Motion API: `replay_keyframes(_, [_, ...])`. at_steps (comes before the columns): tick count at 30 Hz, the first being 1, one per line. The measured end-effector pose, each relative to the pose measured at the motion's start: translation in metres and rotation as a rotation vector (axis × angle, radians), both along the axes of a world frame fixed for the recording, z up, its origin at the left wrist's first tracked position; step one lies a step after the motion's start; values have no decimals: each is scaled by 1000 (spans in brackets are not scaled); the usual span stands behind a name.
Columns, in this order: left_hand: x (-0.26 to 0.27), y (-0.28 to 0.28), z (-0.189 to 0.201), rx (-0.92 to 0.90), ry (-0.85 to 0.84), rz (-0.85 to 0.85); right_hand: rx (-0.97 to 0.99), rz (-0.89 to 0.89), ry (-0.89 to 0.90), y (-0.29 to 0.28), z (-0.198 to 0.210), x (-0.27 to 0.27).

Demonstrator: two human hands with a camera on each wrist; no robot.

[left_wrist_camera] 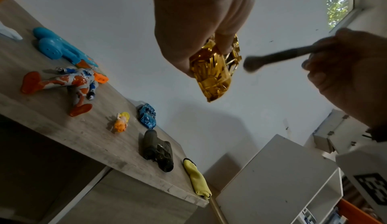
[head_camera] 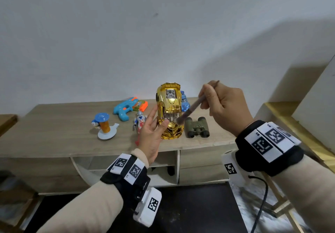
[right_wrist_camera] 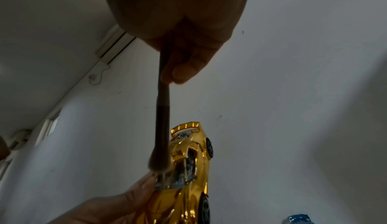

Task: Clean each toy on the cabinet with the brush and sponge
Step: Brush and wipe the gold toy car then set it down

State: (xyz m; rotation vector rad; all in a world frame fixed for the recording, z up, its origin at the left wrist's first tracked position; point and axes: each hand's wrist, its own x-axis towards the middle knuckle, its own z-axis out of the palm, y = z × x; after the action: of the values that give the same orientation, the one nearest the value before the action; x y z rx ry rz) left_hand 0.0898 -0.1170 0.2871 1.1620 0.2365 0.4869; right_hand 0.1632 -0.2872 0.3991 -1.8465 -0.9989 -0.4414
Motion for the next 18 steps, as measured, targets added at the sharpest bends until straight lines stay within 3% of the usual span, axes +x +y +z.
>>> replay_keyframes(4, [-2, -6, -3, 58, 9, 62, 54, 19, -84, 7, 0, -3])
replay_keyframes(7, [-2, -7, -4, 89, -25, 102, -42, 70, -30, 10, 2, -6])
replay_keyframes(11, [-4, -3, -7, 108, 1, 131, 28, 93, -28, 16, 6, -8])
replay_keyframes(15, [-7, 1, -5, 102, 29, 133, -119, 103, 17, 25, 2, -11])
replay_keyframes(18, [-9, 7, -2, 10, 36, 124, 13, 77, 46, 26, -3, -17])
